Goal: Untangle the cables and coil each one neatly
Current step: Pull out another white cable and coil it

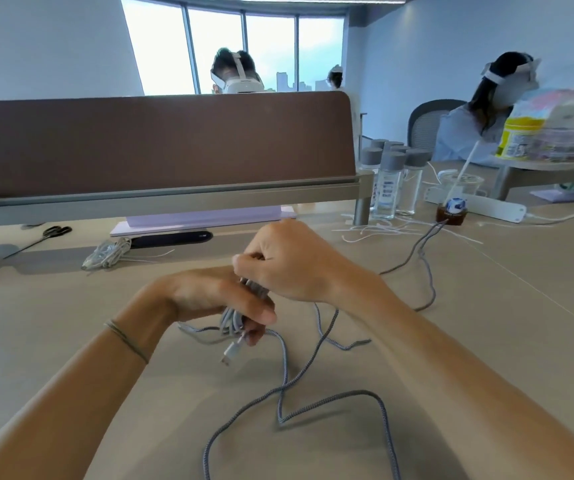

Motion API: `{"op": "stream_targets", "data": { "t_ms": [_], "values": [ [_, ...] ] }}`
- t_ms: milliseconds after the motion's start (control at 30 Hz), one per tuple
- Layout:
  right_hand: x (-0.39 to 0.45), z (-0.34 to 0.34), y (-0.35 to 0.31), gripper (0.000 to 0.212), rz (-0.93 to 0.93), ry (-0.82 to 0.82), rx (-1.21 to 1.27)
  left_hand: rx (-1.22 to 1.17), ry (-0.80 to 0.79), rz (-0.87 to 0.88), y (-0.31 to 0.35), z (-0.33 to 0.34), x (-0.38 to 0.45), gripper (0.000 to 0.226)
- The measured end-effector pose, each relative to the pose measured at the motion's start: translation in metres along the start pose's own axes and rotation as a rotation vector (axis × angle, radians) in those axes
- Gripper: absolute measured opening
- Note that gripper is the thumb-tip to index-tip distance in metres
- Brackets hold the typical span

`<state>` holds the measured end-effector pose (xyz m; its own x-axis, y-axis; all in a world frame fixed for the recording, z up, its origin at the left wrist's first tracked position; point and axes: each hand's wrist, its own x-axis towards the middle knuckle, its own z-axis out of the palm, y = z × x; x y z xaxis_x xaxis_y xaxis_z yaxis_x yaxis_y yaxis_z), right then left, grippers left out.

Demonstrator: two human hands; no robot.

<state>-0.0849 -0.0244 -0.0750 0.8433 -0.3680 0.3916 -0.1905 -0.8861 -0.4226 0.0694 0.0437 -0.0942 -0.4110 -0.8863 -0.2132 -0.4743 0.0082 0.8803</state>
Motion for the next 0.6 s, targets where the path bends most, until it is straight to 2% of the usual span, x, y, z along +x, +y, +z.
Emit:
{"op": "stream_targets", "data": {
  "t_ms": [67,133,200,267,333,400,467,533,600],
  "values": [
    [-0.004,-0.007,0.003,0.05,-0.045,-0.017,0.059,-0.027,-0.125,0.083,0.003,0.0,0.011,0.045],
    [-0.006,-0.019,0.016,0.05,-0.034,-0.009,0.101,-0.219,-0.214,0.19,0.008,0.007,0.031,0.052],
    [-0.007,-0.032,0.031,0.047,-0.024,0.022,0.073,-0.377,-0.27,0.168,0.012,0.013,0.051,0.049],
    [-0.007,-0.042,0.046,0.037,0.014,0.037,-0.053,-0.401,-0.184,0.05,0.018,0.014,0.069,0.037],
    [-0.008,-0.053,0.061,0.024,0.071,0.002,-0.16,-0.312,-0.011,-0.004,0.024,0.015,0.087,0.027],
    [-0.007,-0.065,0.077,0.014,0.152,-0.075,-0.136,-0.293,0.143,-0.04,0.028,0.017,0.107,0.026],
    [-0.001,-0.075,0.103,0.02,0.246,-0.074,-0.003,-0.363,0.271,-0.077,0.025,0.014,0.127,0.023],
    [0.012,-0.08,0.142,0.022,0.347,0.032,0.053,-0.473,0.363,-0.118,0.015,0.003,0.145,0.038],
    [0.019,-0.08,0.185,0.02,0.46,0.113,-0.105,-0.62,0.405,-0.164,0.002,-0.01,0.155,0.051]
  ]
}}
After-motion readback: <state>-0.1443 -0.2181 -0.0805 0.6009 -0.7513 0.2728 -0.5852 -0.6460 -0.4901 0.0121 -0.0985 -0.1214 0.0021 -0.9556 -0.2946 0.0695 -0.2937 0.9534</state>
